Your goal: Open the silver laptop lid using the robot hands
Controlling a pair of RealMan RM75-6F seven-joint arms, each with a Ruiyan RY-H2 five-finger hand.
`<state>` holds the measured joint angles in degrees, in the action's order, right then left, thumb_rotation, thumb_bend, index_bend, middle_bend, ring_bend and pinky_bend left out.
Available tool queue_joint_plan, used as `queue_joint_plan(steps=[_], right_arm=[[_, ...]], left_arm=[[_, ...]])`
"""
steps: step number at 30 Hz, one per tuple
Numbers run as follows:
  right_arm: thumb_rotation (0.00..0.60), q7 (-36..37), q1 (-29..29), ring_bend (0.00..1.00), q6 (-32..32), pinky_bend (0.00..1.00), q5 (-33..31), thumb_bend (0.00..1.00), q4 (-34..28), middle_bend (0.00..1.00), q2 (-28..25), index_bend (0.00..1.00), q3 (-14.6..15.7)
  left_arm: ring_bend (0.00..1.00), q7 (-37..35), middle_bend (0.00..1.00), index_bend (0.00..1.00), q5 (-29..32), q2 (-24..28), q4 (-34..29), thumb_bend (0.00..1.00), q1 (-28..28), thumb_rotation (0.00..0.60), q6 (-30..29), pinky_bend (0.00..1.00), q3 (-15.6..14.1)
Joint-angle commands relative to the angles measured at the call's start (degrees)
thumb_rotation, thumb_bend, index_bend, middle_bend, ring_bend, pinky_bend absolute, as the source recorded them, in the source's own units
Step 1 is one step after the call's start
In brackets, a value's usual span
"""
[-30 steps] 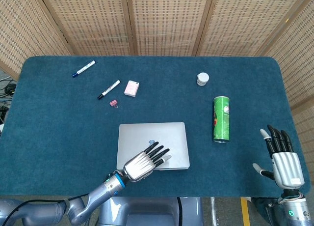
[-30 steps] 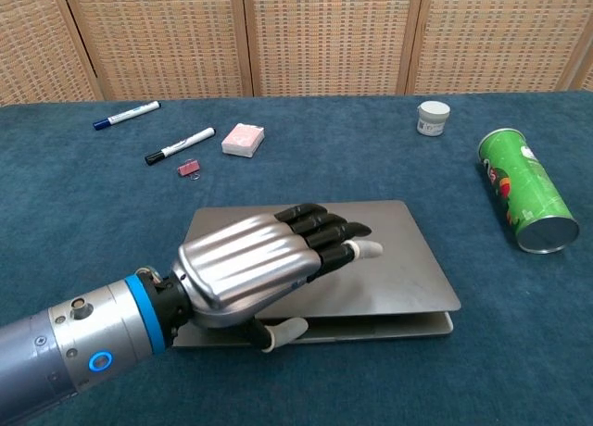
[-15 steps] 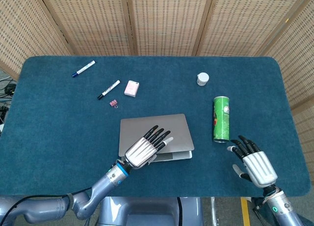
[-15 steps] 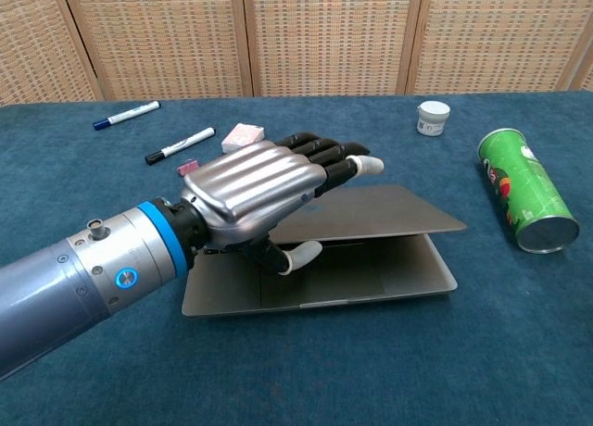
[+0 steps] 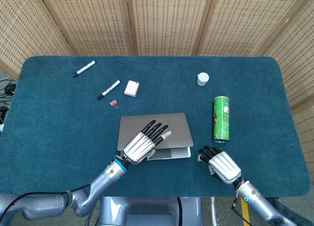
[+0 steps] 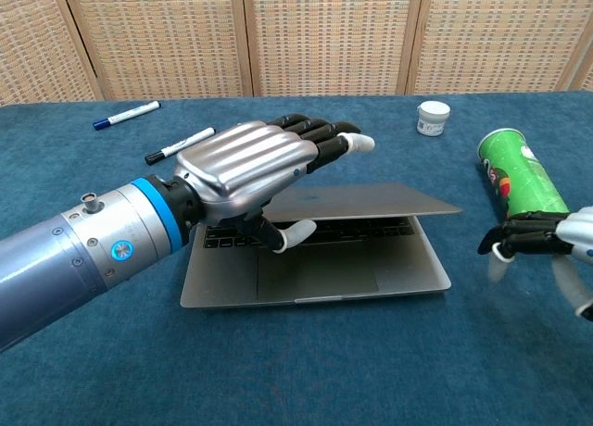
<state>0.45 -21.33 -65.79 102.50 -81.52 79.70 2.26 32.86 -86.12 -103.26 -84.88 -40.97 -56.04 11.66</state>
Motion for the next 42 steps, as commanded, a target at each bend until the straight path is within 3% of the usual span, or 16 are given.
queue_joint_plan(steps=[1,25,42], right_arm=[[0.6,-1.6,-1.3,0.16,2.0,0.27,-1.3,1.0,-0.4,0.19,1.3,0.3,-0.4],[0.6,-17.6,-4.4,0.1,11.8,0.27,-15.3,1.0,-5.3,0.1,8.2,0.19,-3.5],[0.6,-24.1,-5.2,0.1,13.0,0.27,-19.2,1.0,-6.7,0.11,8.4,0.19,-2.4]], left_arm=[[0.0,-0.2,0.0,0.0,0.2,0.2,-0.1,0.45,-0.1,0.6,-0.2,0.0,-0.1],[0.0,-1.9,0.0,0.0,1.4,0.8,0.9,0.45,-1.8,0.6,-2.0,0.0,-1.2],[0.0,-1.9,0.0,0.0,3.0,1.5,1.9,0.45,-2.5,0.6,-2.9,0.0,-1.2]])
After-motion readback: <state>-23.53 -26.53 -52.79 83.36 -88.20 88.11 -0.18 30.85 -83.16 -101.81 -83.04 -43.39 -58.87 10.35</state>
